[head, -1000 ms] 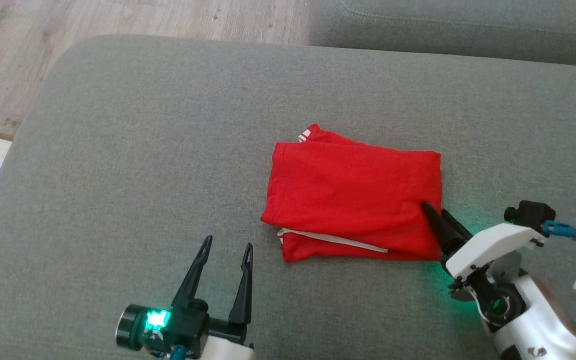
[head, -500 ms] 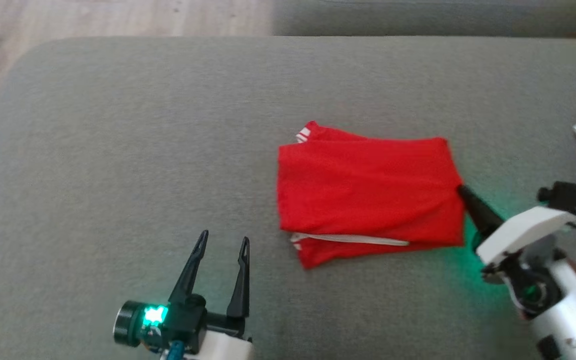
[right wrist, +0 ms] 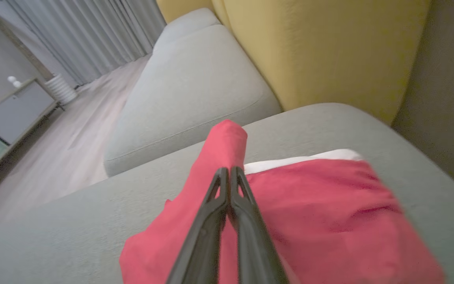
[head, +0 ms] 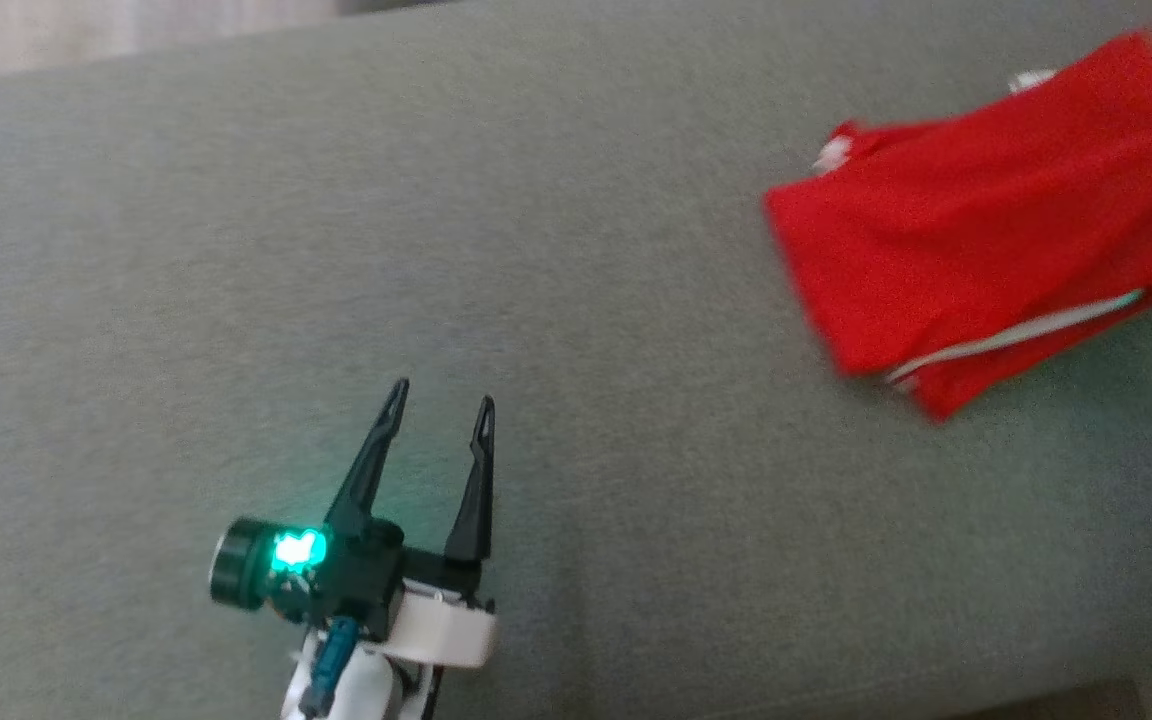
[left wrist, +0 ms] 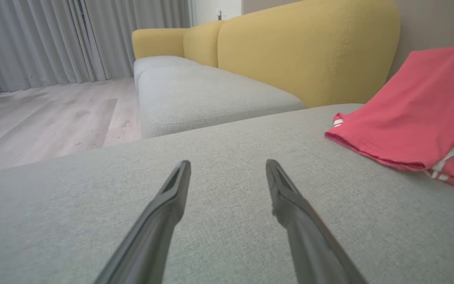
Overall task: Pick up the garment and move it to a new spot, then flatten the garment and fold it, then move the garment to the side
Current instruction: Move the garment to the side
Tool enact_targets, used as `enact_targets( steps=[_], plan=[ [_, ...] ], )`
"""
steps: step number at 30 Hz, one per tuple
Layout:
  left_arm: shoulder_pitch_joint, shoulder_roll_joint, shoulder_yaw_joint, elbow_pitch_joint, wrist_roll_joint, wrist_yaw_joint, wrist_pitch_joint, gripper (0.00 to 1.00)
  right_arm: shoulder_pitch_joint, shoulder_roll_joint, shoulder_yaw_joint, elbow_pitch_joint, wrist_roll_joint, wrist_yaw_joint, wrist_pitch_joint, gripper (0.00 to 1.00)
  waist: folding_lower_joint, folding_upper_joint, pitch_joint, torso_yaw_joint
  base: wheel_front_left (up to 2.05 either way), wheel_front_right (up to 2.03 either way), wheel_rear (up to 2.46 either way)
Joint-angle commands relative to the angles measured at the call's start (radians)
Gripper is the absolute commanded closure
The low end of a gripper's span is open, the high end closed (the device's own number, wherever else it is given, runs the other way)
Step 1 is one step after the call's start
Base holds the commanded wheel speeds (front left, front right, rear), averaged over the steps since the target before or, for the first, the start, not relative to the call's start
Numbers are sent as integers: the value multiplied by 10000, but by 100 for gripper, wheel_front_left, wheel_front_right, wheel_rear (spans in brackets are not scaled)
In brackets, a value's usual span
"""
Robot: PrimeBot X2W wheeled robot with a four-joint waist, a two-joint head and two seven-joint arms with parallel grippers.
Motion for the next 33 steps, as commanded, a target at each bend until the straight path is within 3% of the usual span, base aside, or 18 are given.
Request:
enact_targets(
  steps=[1, 7, 9, 14, 19, 24, 29, 30, 33],
  plan=[
    [-472, 123, 363, -306, 139, -74, -99, 0, -555, -711, -275, -262, -175, -7, 64, 100, -1, 0, 686, -685, 0, 0, 0],
    [-883, 230, 470, -345, 240, -154, -99, 0, -1339, -1109, -865, 78, -760, -7, 48, 100, -1, 0, 1109, -1096, 0, 0, 0],
    [-955, 198, 572, -368, 46, -217, -99, 0, -1476, -1138, -1032, 253, -1102, -7, -91, 0, -1, 0, 1170, -1177, 0, 0, 0],
    [-966, 111, 838, -489, -232, -192, -99, 0, -1277, -491, -879, -42, -1660, -7, -435, 0, -1, 0, 1000, -1196, 0, 0, 0],
    [-786, 37, 871, -501, -320, -167, -99, 0, -172, 412, -29, -740, -2158, -7, -1036, 0, -1, 0, 353, -827, 0, 0, 0],
    [-504, -15, 916, -393, -461, -144, -99, 0, 1045, 1503, 1350, -962, -2961, -7, -1920, 0, -1, 0, -450, -189, 0, 0, 0],
    [19, -46, 927, -197, -610, -135, -99, 0, 1969, 2524, 2337, -365, -3806, -7, -3601, 0, -1, 0, -1378, 567, 0, 0, 0],
    [249, -54, 986, -228, -660, -85, -99, 0, 2235, 2885, 2385, -40, -4170, -7, -4219, 0, -1, 0, -1672, 850, 0, 0, 0],
    [633, -65, 1070, -350, -746, 5, -99, 0, 2682, 3452, 1874, 57, -4921, -7, -4548, 0, -1, 0, -2056, 1228, 0, 0, 0]
  ],
)
